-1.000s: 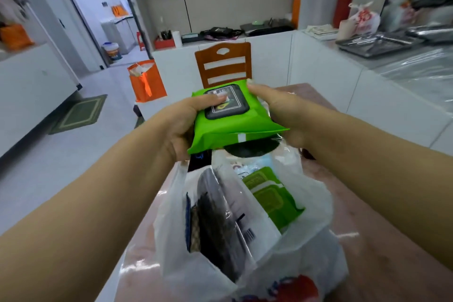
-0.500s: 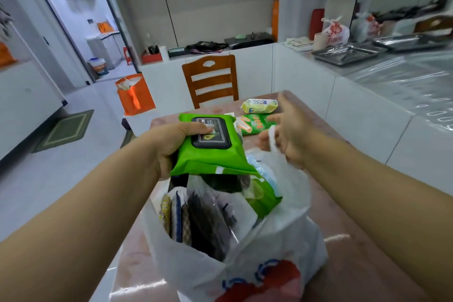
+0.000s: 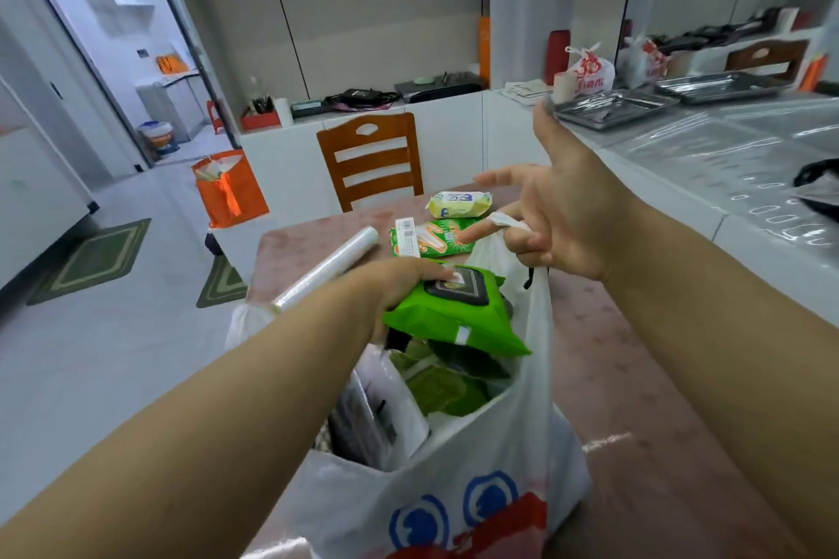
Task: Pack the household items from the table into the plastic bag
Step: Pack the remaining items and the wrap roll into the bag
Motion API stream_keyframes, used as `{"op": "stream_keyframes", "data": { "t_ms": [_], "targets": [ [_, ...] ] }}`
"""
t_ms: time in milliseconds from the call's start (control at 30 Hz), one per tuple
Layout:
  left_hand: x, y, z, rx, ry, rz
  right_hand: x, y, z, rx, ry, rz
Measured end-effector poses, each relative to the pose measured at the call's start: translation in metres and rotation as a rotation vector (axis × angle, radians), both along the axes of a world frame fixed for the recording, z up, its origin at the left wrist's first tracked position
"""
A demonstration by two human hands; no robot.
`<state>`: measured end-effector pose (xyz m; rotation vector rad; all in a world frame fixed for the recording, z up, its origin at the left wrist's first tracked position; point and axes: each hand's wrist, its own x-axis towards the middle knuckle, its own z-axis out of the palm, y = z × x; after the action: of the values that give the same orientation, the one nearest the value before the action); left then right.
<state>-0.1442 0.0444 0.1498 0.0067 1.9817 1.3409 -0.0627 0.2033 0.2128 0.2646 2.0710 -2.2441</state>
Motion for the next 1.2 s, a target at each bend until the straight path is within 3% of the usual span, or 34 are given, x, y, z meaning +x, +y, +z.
{"op": "stream_keyframes", "data": {
  "t_ms": [67, 167, 367, 433, 500, 567, 700, 933, 1100, 1200],
  "targets": [
    [0.01, 0.013, -0.007, -0.196, 0.188, -0.086, 0.001, 0.002, -0.002, 0.015, -0.01, 0.003],
    [0.018, 0.023, 0.007, -0.613, 0.612, -0.336, 0.003, 0.005, -0.004, 0.012, -0.023, -0.009],
    [0.014, -0.037, 0.06, -1.049, 1.036, -0.342, -0.001, 0.009, -0.004, 0.046, -0.035, -0.065],
    [0.015, -0.071, 0.064, -1.292, 1.005, -0.252, -0.004, 0.008, -0.004, 0.048, -0.036, -0.083],
    [0.017, -0.093, 0.064, -1.378, 0.779, -0.231, -0.007, 0.006, -0.005, 0.059, -0.04, -0.095],
    [0.016, -0.104, 0.058, -1.216, 0.561, -0.195, -0.01, 0.002, -0.005, 0.075, -0.046, -0.104],
    [0.006, -0.103, 0.052, -0.518, 0.408, 0.142, -0.019, -0.004, -0.009, 0.029, -0.019, -0.134],
    [0.011, -0.084, 0.073, -0.001, 0.635, 0.444, -0.021, -0.011, -0.001, -0.086, 0.127, -0.194],
    [0.036, -0.09, 0.115, 0.337, 0.839, 0.455, -0.004, -0.007, 0.042, -0.079, 0.381, -0.171],
    [0.04, -0.096, 0.118, 0.501, 0.72, 0.403, 0.003, 0.0, 0.049, -0.016, 0.333, -0.18]
  ]
}}
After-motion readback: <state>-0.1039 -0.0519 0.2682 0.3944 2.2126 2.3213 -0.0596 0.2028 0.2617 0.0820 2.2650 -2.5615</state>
